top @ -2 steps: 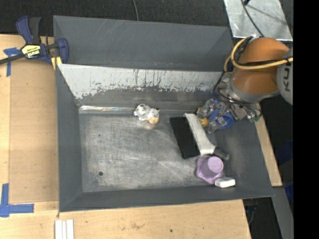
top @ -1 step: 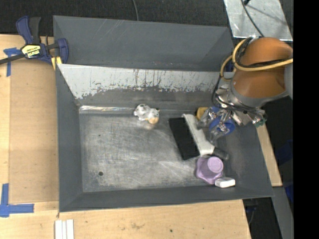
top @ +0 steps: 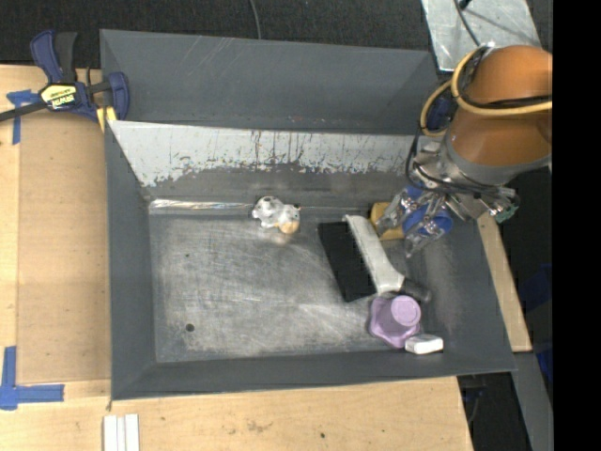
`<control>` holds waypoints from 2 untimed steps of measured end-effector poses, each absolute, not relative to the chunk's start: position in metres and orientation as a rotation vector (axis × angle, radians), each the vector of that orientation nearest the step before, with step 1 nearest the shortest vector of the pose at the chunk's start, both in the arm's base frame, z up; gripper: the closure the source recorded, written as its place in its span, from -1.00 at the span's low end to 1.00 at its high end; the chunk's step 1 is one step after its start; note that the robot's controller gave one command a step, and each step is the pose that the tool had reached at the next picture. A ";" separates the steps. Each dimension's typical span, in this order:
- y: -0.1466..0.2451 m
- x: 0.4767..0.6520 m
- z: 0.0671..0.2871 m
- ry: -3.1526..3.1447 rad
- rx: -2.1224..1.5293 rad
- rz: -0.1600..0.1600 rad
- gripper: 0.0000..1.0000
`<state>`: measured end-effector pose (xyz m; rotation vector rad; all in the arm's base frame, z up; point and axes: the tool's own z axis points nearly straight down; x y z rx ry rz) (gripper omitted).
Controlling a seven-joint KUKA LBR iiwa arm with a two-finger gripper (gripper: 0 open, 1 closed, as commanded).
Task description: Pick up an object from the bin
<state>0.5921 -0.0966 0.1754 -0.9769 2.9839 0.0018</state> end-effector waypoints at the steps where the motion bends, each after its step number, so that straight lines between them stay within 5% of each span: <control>1: -0.100 0.600 0.199 3.049 -0.727 -0.003 1.00; 2: -0.095 0.596 0.223 3.005 -0.904 -0.002 1.00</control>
Offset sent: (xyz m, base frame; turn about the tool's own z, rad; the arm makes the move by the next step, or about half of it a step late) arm -0.0049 0.0092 0.1001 -0.4236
